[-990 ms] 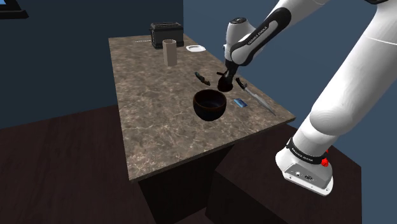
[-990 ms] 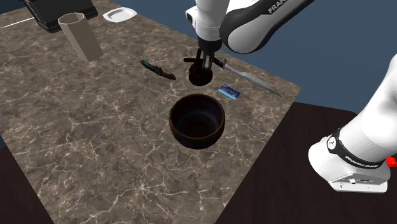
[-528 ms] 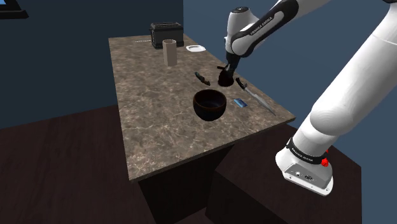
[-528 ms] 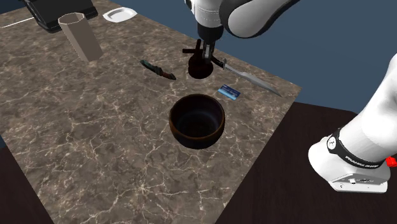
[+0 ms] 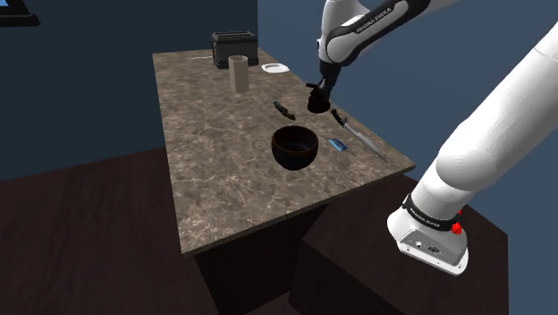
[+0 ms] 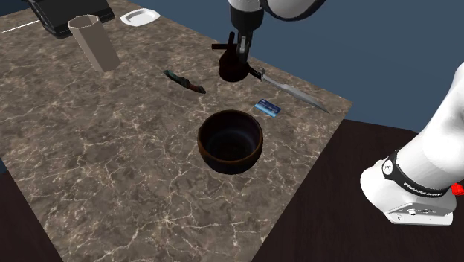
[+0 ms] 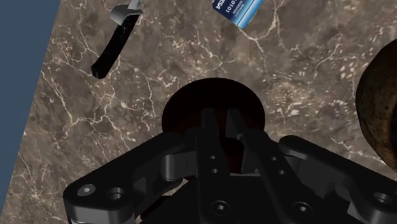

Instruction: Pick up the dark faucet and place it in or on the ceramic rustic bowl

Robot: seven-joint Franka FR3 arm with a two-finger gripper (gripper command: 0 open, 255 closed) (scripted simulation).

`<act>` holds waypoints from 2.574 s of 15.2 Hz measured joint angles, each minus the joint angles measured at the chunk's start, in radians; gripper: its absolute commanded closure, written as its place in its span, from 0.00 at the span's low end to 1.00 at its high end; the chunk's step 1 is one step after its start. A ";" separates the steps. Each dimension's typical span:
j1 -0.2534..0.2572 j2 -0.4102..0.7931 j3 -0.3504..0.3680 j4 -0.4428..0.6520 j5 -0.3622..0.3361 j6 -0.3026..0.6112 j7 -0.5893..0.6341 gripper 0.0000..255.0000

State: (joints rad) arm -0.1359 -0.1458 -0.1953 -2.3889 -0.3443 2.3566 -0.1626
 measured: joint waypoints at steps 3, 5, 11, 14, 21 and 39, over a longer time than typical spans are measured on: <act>0.002 -0.022 0.002 0.017 0.007 -0.039 -0.010 1.00; 0.003 -0.037 0.003 0.035 0.013 -0.070 -0.020 1.00; 0.011 -0.079 0.013 0.071 0.023 -0.149 -0.028 1.00; 0.035 -0.132 0.057 0.035 0.024 -0.183 0.033 1.00; 0.110 -0.211 0.179 -0.002 0.057 -0.267 0.193 1.00; 0.179 -0.191 0.308 -0.106 0.082 -0.190 0.397 1.00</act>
State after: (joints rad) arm 0.0433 -0.3369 0.1131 -2.4950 -0.2619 2.1670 0.2347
